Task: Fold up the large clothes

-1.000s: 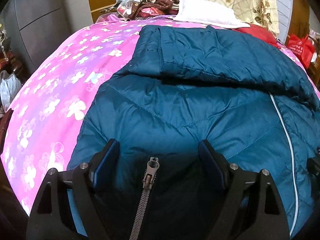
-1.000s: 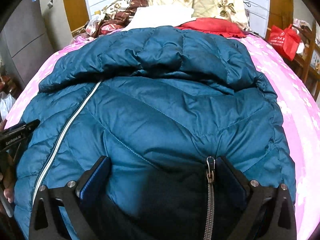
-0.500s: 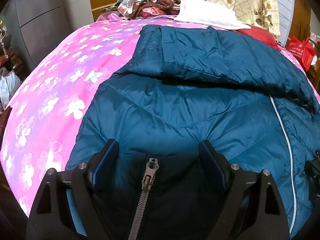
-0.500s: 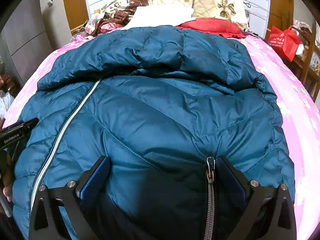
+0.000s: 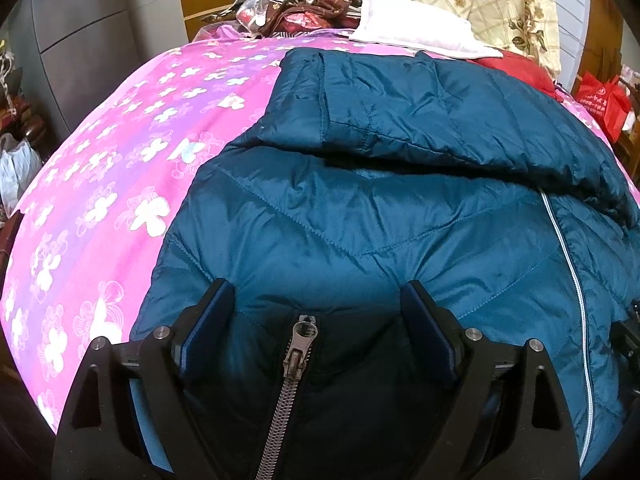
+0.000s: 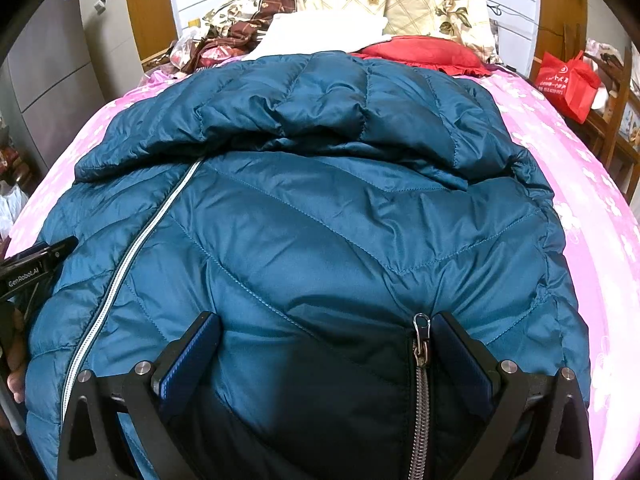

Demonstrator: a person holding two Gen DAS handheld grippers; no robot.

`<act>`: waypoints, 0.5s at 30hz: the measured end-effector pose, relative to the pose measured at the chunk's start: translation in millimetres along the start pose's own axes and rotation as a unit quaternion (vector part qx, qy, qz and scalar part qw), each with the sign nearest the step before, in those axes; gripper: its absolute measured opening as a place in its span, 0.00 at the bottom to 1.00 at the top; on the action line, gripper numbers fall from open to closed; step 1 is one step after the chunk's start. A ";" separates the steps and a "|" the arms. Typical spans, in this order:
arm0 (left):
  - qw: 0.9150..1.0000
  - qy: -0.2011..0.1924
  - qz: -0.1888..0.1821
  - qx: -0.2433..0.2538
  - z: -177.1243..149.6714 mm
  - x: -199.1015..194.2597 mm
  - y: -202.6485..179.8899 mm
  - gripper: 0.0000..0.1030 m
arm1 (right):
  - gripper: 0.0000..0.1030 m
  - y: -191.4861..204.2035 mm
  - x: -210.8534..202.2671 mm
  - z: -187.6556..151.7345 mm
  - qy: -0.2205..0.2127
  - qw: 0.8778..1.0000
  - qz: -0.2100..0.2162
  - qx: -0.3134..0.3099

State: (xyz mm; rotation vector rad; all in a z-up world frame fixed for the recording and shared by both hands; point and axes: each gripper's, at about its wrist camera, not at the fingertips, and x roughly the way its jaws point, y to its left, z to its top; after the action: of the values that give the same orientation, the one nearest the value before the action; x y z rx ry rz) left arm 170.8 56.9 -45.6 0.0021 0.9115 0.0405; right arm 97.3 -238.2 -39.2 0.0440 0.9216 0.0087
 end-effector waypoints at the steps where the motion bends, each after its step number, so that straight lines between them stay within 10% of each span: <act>1: 1.000 0.001 0.000 0.000 0.0 0.2 0.3 0.86 | 1.00 0.2 0.0 0.0 0.000 1.000 0.000 0.000; 15: 1.000 0.005 0.000 -0.004 1.5 2.5 1.9 0.88 | 1.00 0.1 0.2 -0.5 0.000 1.000 0.000 0.000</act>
State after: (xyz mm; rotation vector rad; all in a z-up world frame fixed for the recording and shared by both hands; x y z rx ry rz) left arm 173.5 58.9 -46.6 -0.0051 0.9212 0.0449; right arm 97.0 -238.1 -39.7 0.0428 0.9209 0.0087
